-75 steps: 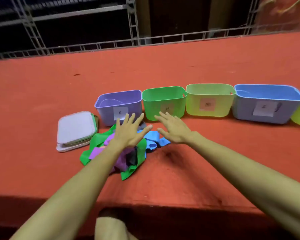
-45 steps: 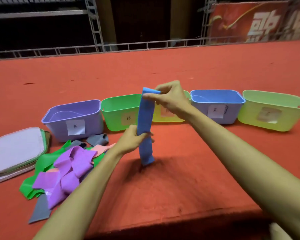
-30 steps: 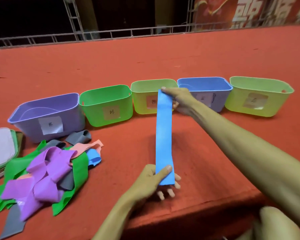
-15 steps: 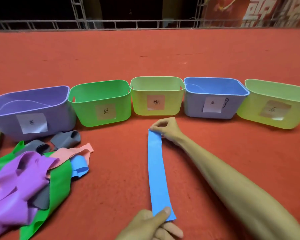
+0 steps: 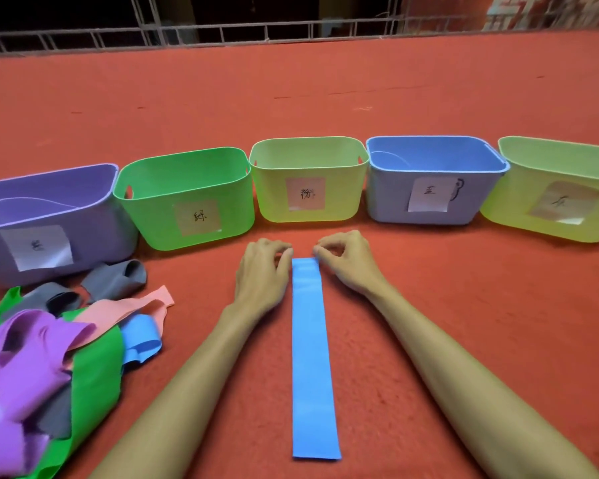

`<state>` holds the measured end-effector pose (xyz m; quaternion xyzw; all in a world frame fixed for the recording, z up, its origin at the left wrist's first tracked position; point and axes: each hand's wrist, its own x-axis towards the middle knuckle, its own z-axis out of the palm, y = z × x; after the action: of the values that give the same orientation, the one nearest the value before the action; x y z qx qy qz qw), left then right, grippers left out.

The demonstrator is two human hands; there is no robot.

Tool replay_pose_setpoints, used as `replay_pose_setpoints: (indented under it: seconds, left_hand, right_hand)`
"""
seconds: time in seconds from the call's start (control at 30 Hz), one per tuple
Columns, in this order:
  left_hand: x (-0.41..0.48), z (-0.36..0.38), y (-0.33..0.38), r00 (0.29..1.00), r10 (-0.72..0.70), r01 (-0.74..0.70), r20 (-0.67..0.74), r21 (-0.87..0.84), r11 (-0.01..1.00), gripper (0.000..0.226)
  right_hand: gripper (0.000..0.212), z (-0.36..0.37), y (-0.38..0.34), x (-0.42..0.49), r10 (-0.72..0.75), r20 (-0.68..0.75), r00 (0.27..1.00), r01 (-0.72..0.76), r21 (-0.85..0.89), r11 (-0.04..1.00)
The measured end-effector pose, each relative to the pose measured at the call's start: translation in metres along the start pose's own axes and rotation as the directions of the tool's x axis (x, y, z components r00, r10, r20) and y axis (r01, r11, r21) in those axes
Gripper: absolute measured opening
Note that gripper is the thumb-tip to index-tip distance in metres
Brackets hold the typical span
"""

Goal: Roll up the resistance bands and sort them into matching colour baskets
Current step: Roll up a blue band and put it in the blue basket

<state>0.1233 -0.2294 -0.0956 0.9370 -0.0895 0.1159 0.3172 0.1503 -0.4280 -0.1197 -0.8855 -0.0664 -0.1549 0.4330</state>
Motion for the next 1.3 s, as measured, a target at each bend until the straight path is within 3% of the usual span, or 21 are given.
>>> replay_pose_setpoints:
  seconds: [0.1, 0.2, 0.5, 0.6, 0.77, 0.9, 1.07, 1.2, 1.3]
  left_hand:
    - [0.011, 0.018, -0.009, 0.999, 0.041, -0.041, 0.0, 0.035, 0.999, 0.029]
    - [0.013, 0.021, -0.011, 0.997, 0.083, -0.082, -0.01, 0.059, 0.995, 0.023]
    - [0.017, 0.017, -0.012, 0.994, 0.101, -0.103, -0.041, -0.055, 0.993, 0.004]
    - [0.018, 0.017, -0.016, 0.998, 0.06, -0.063, -0.024, -0.159, 0.985, 0.004]
    - [0.017, 0.012, -0.018, 0.999, 0.036, -0.03, 0.013, -0.316, 0.948, 0.004]
    - [0.017, 0.012, -0.018, 1.0, 0.015, -0.016, -0.008, -0.302, 0.953, 0.005]
    - [0.018, 0.015, -0.019, 1.0, 0.027, -0.024, 0.005, -0.276, 0.961, 0.005]
    - [0.017, 0.015, -0.02, 0.999, 0.042, -0.041, 0.0, -0.27, 0.962, 0.006]
    - [0.017, 0.013, -0.02, 0.998, 0.056, -0.053, 0.002, -0.277, 0.959, 0.007]
  right_hand:
    - [0.016, 0.005, 0.005, 0.0, -0.044, 0.026, 0.999, 0.047, -0.14, 0.989]
    - [0.008, 0.006, 0.006, 0.001, -0.074, 0.04, 0.996, 0.08, -0.174, 0.982]
    - [0.009, 0.003, -0.005, -0.001, -0.045, 0.039, 0.998, 0.047, -0.054, 0.997]
    - [0.022, 0.009, -0.007, -0.001, -0.036, 0.032, 0.999, 0.039, -0.093, 0.995]
    - [0.014, 0.01, -0.007, -0.003, -0.048, 0.031, 0.998, 0.051, -0.095, 0.994]
    - [0.021, 0.009, -0.008, -0.004, -0.03, 0.026, 0.999, 0.032, -0.077, 0.997]
    - [0.009, 0.007, -0.009, -0.005, -0.027, 0.062, 0.998, 0.031, -0.066, 0.997]
    - [0.023, 0.007, -0.008, -0.005, 0.005, 0.056, 0.998, -0.002, -0.053, 0.999]
    - [0.02, 0.006, -0.008, -0.007, -0.006, 0.062, 0.998, 0.01, -0.069, 0.998]
